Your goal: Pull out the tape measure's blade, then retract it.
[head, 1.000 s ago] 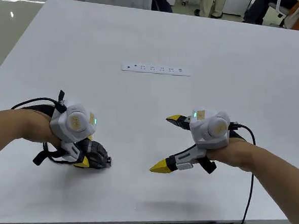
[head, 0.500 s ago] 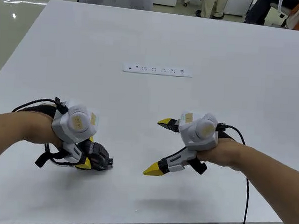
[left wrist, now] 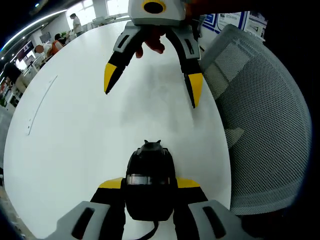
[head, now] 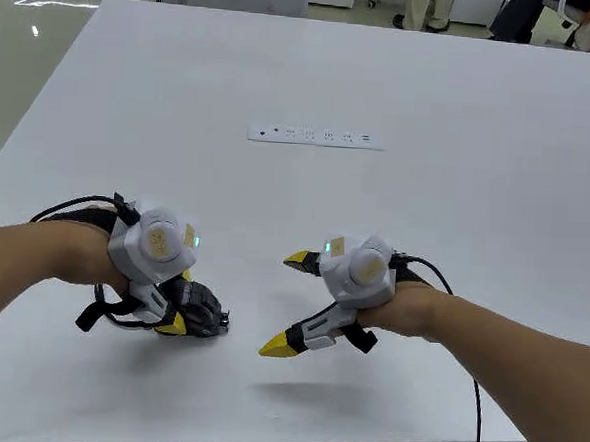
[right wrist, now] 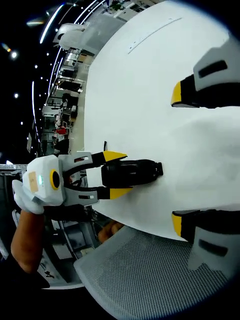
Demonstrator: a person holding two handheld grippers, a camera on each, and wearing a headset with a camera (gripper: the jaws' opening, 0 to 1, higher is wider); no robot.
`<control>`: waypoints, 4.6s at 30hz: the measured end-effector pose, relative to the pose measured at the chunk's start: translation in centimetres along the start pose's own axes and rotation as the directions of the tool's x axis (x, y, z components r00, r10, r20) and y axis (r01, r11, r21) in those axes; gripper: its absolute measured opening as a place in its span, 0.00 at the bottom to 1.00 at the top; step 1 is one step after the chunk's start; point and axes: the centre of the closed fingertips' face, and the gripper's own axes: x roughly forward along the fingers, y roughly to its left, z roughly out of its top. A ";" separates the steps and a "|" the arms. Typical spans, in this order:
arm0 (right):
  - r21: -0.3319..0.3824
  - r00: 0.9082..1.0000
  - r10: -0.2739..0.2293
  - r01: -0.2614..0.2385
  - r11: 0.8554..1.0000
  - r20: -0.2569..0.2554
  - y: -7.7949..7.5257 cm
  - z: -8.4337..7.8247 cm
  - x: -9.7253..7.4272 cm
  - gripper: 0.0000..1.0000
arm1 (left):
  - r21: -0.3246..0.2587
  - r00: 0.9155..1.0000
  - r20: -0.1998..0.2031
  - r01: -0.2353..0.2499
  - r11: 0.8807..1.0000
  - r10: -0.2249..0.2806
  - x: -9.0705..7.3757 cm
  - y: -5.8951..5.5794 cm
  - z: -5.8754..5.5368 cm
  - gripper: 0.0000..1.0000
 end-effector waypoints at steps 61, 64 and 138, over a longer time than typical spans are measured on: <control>-0.080 0.988 0.113 -0.122 0.989 -0.107 1.6 -0.2 5.2 0.13 | -0.050 0.999 0.038 0.002 0.999 0.000 -0.1 0.2 0.2 0.33; -0.096 0.987 0.112 -0.123 0.988 -0.113 1.6 -0.2 5.2 0.14 | -0.048 0.999 0.036 0.002 0.999 -0.001 -0.1 0.1 0.2 0.33; -0.024 0.979 0.112 -0.117 0.993 -0.172 0.5 -2.3 3.1 0.13 | -0.069 0.999 0.042 -0.013 0.998 0.016 0.0 0.3 0.1 0.33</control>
